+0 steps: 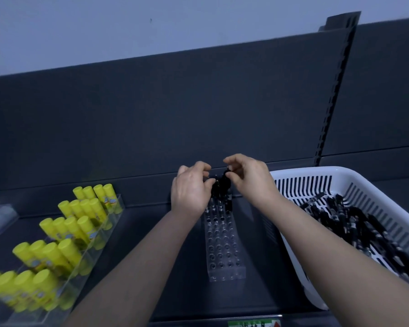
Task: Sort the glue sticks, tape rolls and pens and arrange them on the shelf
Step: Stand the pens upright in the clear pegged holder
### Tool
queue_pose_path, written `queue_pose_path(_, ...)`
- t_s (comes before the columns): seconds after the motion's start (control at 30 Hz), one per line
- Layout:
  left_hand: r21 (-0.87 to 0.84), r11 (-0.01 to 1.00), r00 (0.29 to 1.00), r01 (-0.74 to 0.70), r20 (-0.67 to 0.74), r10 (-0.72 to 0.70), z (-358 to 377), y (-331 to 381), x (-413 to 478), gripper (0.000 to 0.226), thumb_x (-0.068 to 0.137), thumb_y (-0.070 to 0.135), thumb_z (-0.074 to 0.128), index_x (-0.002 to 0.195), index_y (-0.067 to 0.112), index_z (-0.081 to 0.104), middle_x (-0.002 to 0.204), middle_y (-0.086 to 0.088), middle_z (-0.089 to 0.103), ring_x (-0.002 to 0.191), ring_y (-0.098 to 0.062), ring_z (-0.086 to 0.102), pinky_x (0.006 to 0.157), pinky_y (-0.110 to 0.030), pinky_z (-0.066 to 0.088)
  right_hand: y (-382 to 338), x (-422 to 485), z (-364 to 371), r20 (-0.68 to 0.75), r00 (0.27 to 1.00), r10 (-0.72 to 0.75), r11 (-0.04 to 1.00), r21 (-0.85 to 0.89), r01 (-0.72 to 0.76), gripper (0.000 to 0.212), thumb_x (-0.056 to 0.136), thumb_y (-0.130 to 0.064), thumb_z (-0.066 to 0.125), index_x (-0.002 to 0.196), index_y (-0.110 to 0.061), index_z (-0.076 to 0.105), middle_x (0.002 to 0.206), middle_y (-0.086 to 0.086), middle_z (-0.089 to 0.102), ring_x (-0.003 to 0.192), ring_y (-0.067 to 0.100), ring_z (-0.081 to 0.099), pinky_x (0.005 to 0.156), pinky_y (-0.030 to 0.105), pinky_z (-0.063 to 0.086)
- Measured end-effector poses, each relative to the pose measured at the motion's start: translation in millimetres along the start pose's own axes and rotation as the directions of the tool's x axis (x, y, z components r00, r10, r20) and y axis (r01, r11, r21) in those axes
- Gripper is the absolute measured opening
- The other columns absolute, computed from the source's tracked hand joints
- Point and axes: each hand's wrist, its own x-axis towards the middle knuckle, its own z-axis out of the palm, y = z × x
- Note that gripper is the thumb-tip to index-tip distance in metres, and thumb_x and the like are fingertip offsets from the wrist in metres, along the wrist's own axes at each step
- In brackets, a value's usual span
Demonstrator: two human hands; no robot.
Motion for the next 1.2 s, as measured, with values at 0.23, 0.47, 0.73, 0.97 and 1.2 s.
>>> queue_pose_path(0.23,0.041,0.999,0.999,0.011,0.031,-0.013,-5.6,-5.9,-2.2,0.022,0.092,0.029,0.06,0.113,0.024,0.06,0.105,0.01,0.067,0.11,-0.012,0.048,0.09,-0.034,0.045,-2.9,4.6,8.4,-0.008,0.999,-0.032,0.999,0.003,0.032,0.031,0.085,-0.009,0.066,0.113,-0.021,0.061,0.086,-0.012,0.061,0.081,0.009,0.062,0.083,0.03,0.051)
queue_pose_path(0.47,0.034,0.999,0.999,0.009,0.051,-0.01,-6.6,-7.1,-2.5,0.02,0.093,0.029,0.059,0.113,0.024,0.062,0.107,0.01,0.067,0.11,-0.013,0.048,0.091,-0.034,0.045,3.7,2.7,16.2,0.043,0.999,-0.019,0.999,-0.039,0.021,0.035,0.085,-0.01,0.066,0.117,-0.021,0.056,0.09,-0.01,0.062,0.086,0.014,0.063,0.084,0.033,0.051)
queue_pose_path(0.73,0.01,1.0,0.999,-0.026,0.029,0.026,-9.6,-3.2,-4.5,0.019,0.092,0.027,0.06,0.11,0.023,0.063,0.107,0.011,0.068,0.109,-0.012,0.049,0.088,-0.033,0.046,14.6,-5.7,21.5,0.124,0.99,0.07,0.988,-0.144,-0.052,0.046,0.083,-0.014,0.071,0.124,-0.018,0.05,0.105,0.0,0.069,0.099,0.02,0.064,0.087,0.035,0.05)
queue_pose_path(0.97,0.031,0.997,0.997,-0.074,0.014,0.073,-11.6,11.4,-4.3,0.019,0.093,0.023,0.058,0.112,0.023,0.063,0.109,0.01,0.067,0.11,-0.012,0.049,0.087,-0.028,0.046,15.7,-11.1,-2.7,0.086,0.996,0.024,0.978,-0.21,-0.006,0.038,0.085,-0.012,0.065,0.12,-0.022,0.056,0.114,-0.003,0.066,0.106,0.017,0.062,0.089,0.035,0.05)
queue_pose_path(1.2,0.019,0.991,0.989,-0.132,0.073,0.13,7.7,59.1,-11.4,0.019,0.094,0.018,0.055,0.11,0.024,0.064,0.104,0.011,0.067,0.106,-0.012,0.05,0.085,-0.028,0.047,54.5,-36.6,-65.7,0.132,0.987,0.089,0.876,-0.483,-0.014,0.029,0.089,-0.013,0.052,0.106,-0.031,0.065,0.11,-0.006,0.064,0.105,0.02,0.058,0.074,0.031,0.044)
